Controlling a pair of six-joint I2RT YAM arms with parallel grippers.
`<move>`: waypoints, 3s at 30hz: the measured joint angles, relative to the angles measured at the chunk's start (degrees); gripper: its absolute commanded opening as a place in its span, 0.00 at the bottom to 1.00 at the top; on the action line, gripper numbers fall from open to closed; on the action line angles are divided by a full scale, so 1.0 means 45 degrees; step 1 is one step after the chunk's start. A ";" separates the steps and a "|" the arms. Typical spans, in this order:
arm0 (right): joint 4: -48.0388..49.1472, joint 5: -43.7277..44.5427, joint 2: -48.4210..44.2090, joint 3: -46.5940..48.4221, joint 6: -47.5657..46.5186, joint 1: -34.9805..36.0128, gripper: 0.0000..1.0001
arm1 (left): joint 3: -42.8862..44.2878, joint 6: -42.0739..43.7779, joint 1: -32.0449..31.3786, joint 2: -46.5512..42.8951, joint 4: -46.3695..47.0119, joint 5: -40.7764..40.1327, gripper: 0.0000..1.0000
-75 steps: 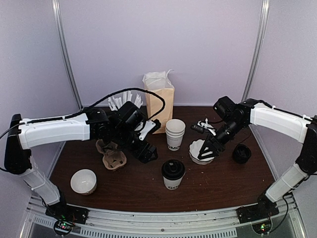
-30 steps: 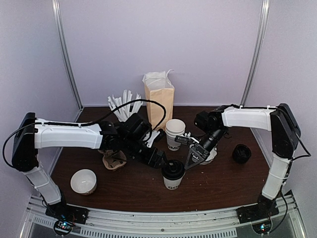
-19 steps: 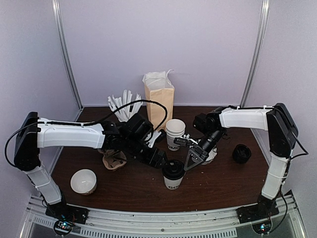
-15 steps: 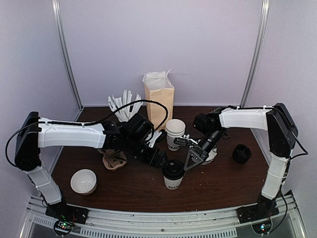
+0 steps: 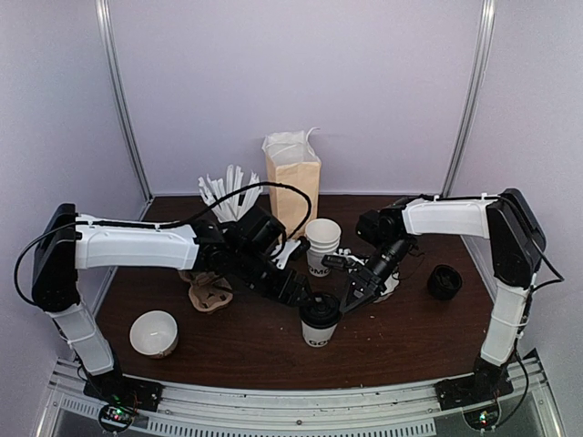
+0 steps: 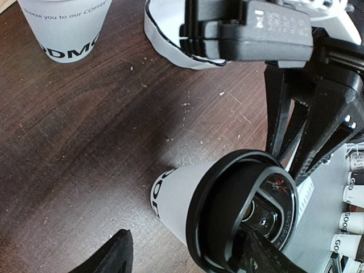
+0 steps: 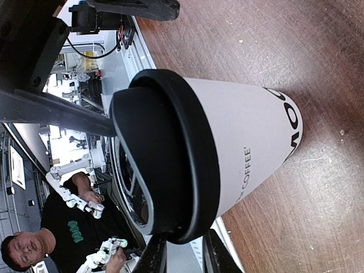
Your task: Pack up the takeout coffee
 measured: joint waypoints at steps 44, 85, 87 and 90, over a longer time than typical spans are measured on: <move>-0.0559 0.3483 -0.0743 0.1831 -0.0797 0.0602 0.47 | -0.1161 0.1171 -0.0393 -0.1025 0.1326 -0.0466 0.68; 0.1282 0.6805 -0.3026 -0.1205 -0.3410 0.2205 0.57 | -0.0374 0.2079 -0.0379 -0.0180 0.1423 -0.0267 0.71; 0.1258 0.6455 -0.2861 -0.1103 -0.3279 0.2195 0.57 | -0.0471 0.1938 -0.0379 -0.0180 0.1423 -0.0253 0.71; 0.1195 0.5557 -0.2793 -0.0986 -0.3060 0.2079 0.58 | -0.0646 0.1768 -0.0379 -0.0180 0.1462 -0.0204 0.69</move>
